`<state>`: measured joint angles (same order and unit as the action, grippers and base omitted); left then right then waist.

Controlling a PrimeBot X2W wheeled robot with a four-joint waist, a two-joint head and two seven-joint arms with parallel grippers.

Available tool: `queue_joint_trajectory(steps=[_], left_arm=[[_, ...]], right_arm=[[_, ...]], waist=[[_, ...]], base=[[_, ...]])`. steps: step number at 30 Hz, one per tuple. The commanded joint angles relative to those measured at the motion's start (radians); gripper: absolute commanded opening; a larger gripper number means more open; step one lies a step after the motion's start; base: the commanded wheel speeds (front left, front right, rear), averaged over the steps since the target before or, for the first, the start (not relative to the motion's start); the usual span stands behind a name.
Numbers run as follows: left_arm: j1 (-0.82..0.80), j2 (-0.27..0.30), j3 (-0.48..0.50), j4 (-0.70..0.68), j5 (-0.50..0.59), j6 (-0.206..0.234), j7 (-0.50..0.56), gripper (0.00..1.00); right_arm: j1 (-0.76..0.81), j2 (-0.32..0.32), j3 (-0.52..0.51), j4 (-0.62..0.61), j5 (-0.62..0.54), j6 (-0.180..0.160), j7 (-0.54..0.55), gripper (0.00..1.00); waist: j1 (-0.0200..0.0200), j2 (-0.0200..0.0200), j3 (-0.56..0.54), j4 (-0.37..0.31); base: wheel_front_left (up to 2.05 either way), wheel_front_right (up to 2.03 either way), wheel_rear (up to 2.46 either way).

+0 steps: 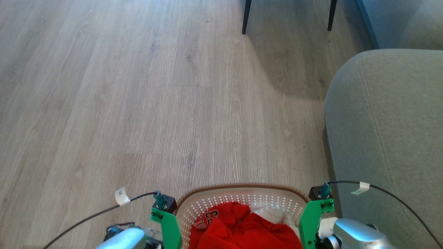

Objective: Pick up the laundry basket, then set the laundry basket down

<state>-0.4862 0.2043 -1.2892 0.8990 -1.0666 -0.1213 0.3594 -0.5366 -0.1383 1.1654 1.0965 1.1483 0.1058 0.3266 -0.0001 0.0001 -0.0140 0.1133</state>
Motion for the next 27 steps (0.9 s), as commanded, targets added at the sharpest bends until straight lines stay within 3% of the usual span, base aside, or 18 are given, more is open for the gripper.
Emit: queue_joint_trajectory(steps=[1, 27], left_arm=[[-0.036, -0.015, 0.009, -0.025, 0.000, -0.009, -0.005, 0.00], [-0.035, -0.021, 0.009, -0.017, -0.011, -0.009, 0.000, 0.00]], right_arm=[[-0.042, 0.025, 0.018, -0.045, 0.000, 0.025, -0.017, 0.00], [-0.053, 0.020, 0.067, -0.038, 0.052, 0.025, -0.027, 0.00]], waist=[[0.0001, -0.0001, 0.000, 0.000], [0.0001, -0.0001, -0.003, 0.003]], base=[[0.00, 0.00, 0.00], [0.00, 0.00, 0.00]])
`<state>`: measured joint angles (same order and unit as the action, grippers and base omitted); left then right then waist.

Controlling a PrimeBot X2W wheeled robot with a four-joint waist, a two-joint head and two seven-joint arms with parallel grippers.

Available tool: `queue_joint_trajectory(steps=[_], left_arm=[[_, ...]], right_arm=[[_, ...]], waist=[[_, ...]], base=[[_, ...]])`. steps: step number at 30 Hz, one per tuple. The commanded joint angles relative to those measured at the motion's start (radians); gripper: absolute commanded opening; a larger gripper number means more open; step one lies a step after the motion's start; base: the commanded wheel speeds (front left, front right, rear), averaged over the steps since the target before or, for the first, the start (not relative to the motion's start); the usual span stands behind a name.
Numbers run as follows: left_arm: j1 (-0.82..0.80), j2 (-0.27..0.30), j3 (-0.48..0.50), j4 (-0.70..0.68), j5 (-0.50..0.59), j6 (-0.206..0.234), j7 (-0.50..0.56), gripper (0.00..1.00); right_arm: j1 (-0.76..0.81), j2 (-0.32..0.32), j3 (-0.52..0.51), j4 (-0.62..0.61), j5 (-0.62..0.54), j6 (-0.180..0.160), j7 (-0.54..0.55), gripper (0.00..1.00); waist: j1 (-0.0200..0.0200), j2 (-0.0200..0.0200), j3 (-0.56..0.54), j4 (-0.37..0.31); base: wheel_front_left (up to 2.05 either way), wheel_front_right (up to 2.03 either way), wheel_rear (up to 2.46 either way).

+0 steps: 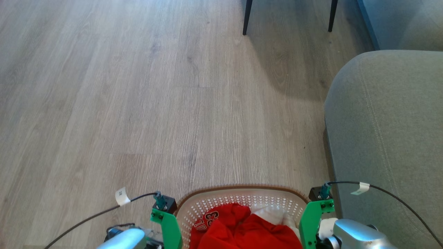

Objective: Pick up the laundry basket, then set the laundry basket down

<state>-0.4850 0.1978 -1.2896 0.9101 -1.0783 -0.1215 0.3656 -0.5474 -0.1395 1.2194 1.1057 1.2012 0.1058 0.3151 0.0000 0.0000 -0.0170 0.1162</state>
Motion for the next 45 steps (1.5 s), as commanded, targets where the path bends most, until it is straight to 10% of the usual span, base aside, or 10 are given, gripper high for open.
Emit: queue_joint_trajectory(steps=[1, 45], left_arm=[[-0.036, -0.014, 0.009, -0.028, 0.000, -0.009, -0.006, 0.00], [-0.033, -0.013, 0.009, -0.031, -0.007, -0.009, -0.007, 0.00]], right_arm=[[-0.042, 0.021, 0.014, -0.047, 0.000, 0.025, -0.016, 0.00], [-0.048, 0.018, 0.049, -0.040, 0.037, 0.025, -0.029, 0.00]], waist=[[0.0000, 0.0000, 0.000, 0.001], [0.0000, 0.0000, 0.002, 0.005]], base=[[0.00, 0.00, 0.00], [0.00, 0.00, 0.00]])
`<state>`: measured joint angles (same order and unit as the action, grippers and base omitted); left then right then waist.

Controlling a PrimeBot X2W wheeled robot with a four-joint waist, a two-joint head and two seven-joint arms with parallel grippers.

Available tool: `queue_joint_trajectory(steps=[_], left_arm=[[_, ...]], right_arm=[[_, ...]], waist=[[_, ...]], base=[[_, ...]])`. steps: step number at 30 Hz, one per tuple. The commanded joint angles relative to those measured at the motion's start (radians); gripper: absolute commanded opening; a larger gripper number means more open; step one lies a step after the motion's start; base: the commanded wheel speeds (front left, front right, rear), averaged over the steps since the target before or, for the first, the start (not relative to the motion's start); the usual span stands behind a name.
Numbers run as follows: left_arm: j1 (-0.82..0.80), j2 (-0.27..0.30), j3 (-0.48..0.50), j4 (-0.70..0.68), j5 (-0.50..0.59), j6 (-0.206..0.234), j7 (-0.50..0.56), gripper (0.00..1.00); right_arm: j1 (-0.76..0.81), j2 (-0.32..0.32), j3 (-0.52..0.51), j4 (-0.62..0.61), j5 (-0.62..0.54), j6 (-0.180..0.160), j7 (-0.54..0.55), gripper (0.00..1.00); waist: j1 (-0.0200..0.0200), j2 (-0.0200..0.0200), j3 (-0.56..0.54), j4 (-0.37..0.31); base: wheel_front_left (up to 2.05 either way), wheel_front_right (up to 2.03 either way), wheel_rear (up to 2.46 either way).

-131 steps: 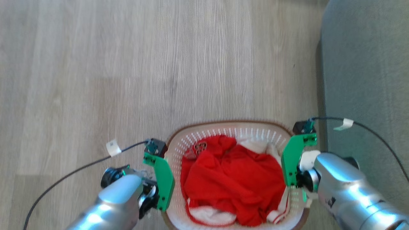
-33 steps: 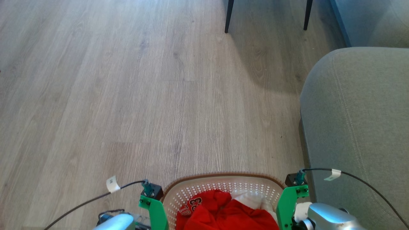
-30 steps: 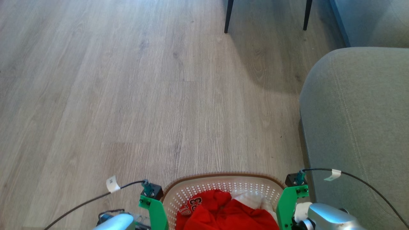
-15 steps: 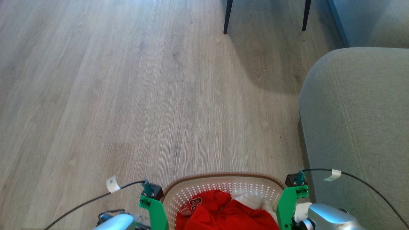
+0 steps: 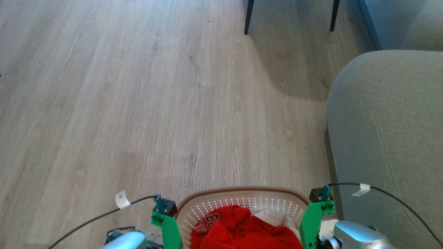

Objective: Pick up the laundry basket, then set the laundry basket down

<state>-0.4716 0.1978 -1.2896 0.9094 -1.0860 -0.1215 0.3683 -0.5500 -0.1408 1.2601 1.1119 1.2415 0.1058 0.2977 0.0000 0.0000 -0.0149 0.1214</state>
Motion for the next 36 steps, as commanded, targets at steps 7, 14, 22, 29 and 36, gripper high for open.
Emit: queue_joint_trajectory(steps=[7, 14, 22, 29, 36], left_arm=[[-0.049, -0.015, 0.009, -0.028, 0.001, -0.009, -0.012, 0.00], [-0.090, -0.029, 0.009, -0.015, 0.003, -0.009, -0.037, 0.00], [-0.175, -0.061, 0.009, 0.028, 0.012, -0.009, -0.094, 0.00], [-0.269, -0.103, 0.028, 0.102, -0.007, -0.009, -0.184, 0.00], [-0.369, -0.134, 0.027, 0.141, -0.005, -0.009, -0.256, 0.00]], right_arm=[[-0.050, 0.018, 0.010, -0.045, 0.000, 0.025, -0.016, 0.00], [-0.091, 0.009, 0.012, -0.049, -0.009, 0.025, -0.044, 0.00], [-0.163, -0.013, 0.013, -0.048, -0.032, 0.025, -0.104, 0.00], [-0.233, -0.031, 0.013, -0.035, -0.050, 0.025, -0.170, 0.00], [-0.310, -0.046, 0.002, 0.001, -0.061, 0.025, -0.251, 0.00]], waist=[[0.0000, 0.0000, 0.019, 0.006], [0.0000, 0.0000, 0.121, 0.008], [0.0000, 0.0000, 0.289, 0.008], [0.0000, 0.0000, 0.435, 0.016], [0.0000, 0.0000, 0.583, 0.031]], base=[[0.00, 0.00, 0.00], [0.00, 0.00, 0.00], [0.00, 0.00, 0.00], [0.00, 0.00, 0.00], [0.00, 0.00, 0.00]])
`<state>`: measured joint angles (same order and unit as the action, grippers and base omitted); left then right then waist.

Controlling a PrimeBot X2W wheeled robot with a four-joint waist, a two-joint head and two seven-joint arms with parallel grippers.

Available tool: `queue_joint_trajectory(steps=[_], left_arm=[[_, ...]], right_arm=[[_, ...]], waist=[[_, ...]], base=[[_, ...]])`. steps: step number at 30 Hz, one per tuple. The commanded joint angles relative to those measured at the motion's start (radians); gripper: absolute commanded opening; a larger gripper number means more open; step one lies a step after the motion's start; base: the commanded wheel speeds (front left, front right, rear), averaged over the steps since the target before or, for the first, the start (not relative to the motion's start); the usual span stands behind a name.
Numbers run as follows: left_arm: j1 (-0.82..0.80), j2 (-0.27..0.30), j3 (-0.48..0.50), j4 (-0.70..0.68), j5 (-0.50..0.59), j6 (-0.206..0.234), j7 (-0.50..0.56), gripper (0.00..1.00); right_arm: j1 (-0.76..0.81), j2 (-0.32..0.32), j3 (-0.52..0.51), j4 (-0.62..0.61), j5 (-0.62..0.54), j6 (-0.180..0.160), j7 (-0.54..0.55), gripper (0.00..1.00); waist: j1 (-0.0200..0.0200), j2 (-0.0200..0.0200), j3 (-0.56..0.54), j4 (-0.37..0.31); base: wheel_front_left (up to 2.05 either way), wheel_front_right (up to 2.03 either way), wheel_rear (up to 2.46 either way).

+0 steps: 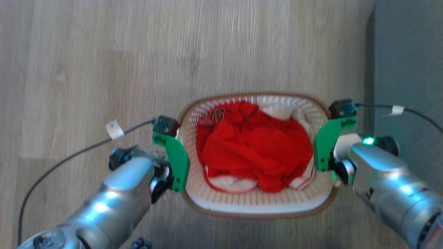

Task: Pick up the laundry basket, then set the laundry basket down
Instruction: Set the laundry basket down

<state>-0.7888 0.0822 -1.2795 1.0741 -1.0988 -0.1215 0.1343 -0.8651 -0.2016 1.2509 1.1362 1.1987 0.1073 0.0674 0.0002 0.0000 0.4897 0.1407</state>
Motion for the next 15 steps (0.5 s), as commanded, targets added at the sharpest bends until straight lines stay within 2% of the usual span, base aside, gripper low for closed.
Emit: queue_joint_trajectory(steps=[1, 15], left_arm=[[-0.064, -0.021, 0.016, -0.018, 0.008, -0.009, -0.030, 0.00], [-0.200, -0.032, 0.006, -0.004, 0.014, -0.009, -0.090, 0.00]], right_arm=[[-0.004, 0.015, 0.011, -0.018, -0.021, 0.023, -0.030, 0.00], [-0.104, 0.020, 0.002, 0.047, -0.028, 0.023, -0.087, 0.00]], waist=[[-0.0002, 0.0000, 0.100, 0.012], [-0.0002, 0.0000, 0.322, 0.036]], base=[[0.00, 0.00, 0.00], [0.00, 0.00, 0.00]])
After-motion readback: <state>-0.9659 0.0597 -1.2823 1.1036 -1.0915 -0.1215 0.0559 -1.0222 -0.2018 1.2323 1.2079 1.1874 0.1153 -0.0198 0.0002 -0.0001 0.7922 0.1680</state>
